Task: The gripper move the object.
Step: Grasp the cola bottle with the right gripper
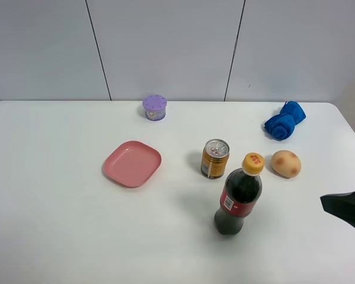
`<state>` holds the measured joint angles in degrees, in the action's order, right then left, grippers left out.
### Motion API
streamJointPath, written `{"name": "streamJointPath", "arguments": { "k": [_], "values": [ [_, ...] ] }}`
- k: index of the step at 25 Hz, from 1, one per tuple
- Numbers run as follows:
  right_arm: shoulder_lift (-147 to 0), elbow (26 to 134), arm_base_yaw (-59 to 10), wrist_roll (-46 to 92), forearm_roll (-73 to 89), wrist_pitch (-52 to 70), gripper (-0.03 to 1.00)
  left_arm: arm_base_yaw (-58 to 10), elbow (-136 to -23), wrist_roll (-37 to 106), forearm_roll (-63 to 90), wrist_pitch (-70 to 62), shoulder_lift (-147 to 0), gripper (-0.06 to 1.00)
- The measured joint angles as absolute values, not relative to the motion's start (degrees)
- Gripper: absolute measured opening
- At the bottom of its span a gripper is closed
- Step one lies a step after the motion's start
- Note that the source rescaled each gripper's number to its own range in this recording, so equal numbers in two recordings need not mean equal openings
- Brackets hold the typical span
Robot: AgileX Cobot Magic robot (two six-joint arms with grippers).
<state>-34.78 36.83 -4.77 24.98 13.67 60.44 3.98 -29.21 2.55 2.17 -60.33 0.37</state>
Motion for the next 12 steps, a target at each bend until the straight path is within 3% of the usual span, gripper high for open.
{"name": "streamJointPath", "arguments": {
  "k": [5,12],
  "values": [
    [-34.9,36.8,-15.3,17.9,10.2,58.3,0.75,4.0,-29.2,2.5,2.2,-60.3,0.4,1.00],
    [-40.5,36.8,-24.4,10.4,6.3,55.5,0.74,4.0,-29.2,2.5,2.2,-60.3,0.4,1.00]
  ]
}}
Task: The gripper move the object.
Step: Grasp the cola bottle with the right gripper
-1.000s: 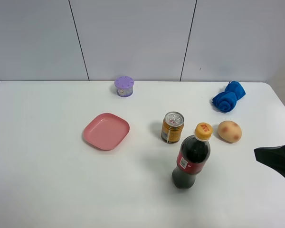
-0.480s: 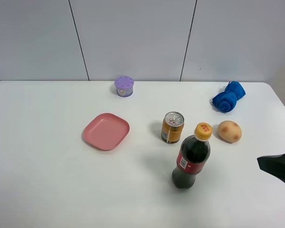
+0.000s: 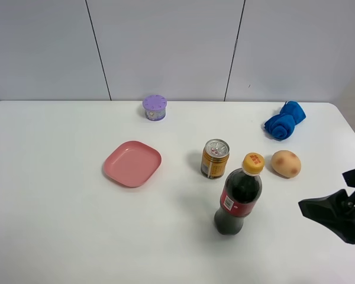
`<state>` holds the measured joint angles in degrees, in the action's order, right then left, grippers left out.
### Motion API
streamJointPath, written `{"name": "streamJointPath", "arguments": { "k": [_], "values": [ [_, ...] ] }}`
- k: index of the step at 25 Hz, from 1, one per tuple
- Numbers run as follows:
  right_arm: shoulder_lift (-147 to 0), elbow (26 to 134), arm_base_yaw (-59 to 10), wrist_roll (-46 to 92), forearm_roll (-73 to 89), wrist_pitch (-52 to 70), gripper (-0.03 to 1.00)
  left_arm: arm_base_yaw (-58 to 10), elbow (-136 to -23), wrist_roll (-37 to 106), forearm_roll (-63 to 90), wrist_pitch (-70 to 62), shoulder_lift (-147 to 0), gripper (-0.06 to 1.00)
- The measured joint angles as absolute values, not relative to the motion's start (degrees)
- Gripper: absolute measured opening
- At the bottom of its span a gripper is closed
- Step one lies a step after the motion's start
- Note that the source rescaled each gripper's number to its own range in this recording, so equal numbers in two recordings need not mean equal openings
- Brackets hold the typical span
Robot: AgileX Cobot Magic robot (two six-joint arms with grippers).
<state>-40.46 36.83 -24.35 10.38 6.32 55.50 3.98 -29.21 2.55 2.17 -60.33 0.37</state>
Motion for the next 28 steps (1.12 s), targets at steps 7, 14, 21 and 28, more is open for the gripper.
{"name": "streamJointPath", "arguments": {
  "k": [7,14,21,28],
  "values": [
    [-48.3,36.8,-33.2,6.5,5.4,51.5,0.73,4.0,-29.2,2.5,2.2,-60.3,0.4,1.00],
    [-52.4,36.8,-35.1,2.6,3.7,49.9,0.73,4.0,-29.2,2.5,2.2,-60.3,0.4,1.00],
    [-52.5,36.2,-35.1,0.4,1.9,47.9,0.73,4.0,-29.2,2.5,2.2,-60.3,0.4,1.00],
    [-52.5,30.2,-35.1,-2.3,5.0,37.9,0.73,4.0,-29.2,2.5,2.2,-60.3,0.4,1.00]
  ]
}}
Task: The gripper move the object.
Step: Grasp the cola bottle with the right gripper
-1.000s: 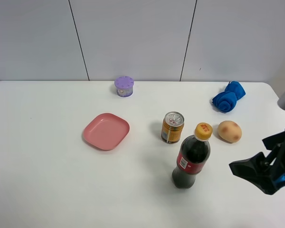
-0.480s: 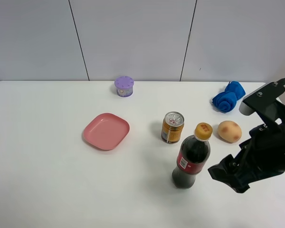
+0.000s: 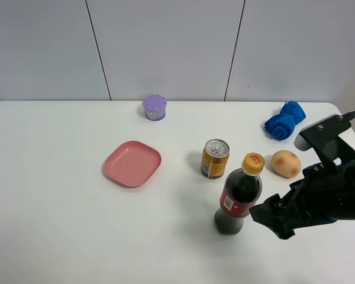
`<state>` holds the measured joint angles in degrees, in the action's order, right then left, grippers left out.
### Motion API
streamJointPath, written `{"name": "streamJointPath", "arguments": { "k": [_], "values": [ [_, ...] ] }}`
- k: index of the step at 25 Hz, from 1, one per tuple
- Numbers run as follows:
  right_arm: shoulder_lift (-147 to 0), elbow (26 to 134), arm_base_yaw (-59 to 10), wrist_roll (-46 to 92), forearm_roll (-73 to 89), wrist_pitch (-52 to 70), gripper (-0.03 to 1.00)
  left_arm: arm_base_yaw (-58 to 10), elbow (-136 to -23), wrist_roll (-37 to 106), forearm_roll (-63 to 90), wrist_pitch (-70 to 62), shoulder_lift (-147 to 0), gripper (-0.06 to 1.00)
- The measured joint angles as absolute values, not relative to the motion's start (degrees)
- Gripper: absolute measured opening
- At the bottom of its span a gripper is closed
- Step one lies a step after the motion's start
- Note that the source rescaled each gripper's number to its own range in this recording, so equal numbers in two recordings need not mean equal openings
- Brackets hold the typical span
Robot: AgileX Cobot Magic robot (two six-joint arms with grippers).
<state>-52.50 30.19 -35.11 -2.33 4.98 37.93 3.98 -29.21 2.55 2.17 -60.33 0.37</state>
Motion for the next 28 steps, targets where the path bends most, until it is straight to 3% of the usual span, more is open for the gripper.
{"name": "streamJointPath", "arguments": {
  "k": [5,17,28],
  "values": [
    [-52.5,29.9,-35.1,-2.7,6.7,30.9,0.73,4.0,-29.2,2.5,2.2,-60.3,0.4,1.00],
    [-52.5,29.6,-35.1,-2.7,2.8,27.3,0.73,4.0,-29.2,2.5,2.2,-60.3,0.4,1.00],
    [-52.5,19.5,-39.7,-3.2,2.8,15.5,0.73,4.0,-29.2,2.5,2.2,-60.3,0.4,1.00]
  ]
}}
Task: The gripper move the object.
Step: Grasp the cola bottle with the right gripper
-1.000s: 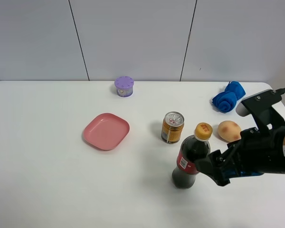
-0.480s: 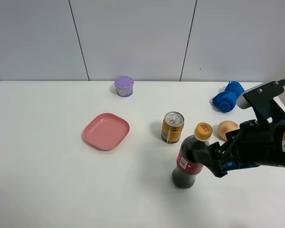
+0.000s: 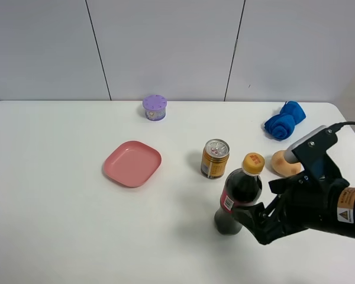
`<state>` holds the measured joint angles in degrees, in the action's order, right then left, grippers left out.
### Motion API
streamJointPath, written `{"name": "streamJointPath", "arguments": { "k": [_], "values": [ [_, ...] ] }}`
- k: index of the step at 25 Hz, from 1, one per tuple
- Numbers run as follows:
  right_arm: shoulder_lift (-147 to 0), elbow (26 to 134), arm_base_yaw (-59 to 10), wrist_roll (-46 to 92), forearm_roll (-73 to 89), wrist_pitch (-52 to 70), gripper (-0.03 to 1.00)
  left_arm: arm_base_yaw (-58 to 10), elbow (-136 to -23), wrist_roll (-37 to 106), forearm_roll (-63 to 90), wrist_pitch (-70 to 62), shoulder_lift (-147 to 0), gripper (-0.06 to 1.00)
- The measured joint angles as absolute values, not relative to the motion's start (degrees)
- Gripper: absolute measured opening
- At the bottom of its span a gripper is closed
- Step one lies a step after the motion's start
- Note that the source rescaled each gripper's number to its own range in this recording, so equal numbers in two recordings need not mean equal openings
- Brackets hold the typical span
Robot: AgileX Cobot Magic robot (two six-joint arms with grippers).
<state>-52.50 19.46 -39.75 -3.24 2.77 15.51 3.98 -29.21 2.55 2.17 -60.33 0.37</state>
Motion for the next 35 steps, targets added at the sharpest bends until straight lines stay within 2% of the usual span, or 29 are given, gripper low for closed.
{"name": "streamJointPath", "arguments": {
  "k": [15,29,30,32,33,35],
  "values": [
    [-53.5,13.2,-39.8,-3.2,-0.5,2.7,0.73,4.0,-29.2,2.5,2.2,-60.3,0.4,1.00],
    [-68.0,13.1,-39.8,-3.2,-1.3,-11.7,0.72,4.0,-29.2,2.5,2.2,-60.3,0.4,1.00],
    [-68.6,13.1,-39.8,-3.2,-1.3,-11.9,0.69,4.0,-29.2,2.5,2.2,-60.3,0.4,1.00],
    [-69.0,13.1,-39.8,-3.2,-1.3,-12.1,0.50,4.0,-29.2,2.5,2.2,-60.3,0.4,1.00],
    [-69.1,13.1,-39.8,-3.2,-1.3,-12.2,0.38,4.0,-29.2,2.5,2.2,-60.3,0.4,1.00],
    [-69.1,13.1,-39.8,-3.2,-1.3,-12.3,0.04,4.0,-29.2,2.5,2.2,-60.3,0.4,1.00]
  ]
}}
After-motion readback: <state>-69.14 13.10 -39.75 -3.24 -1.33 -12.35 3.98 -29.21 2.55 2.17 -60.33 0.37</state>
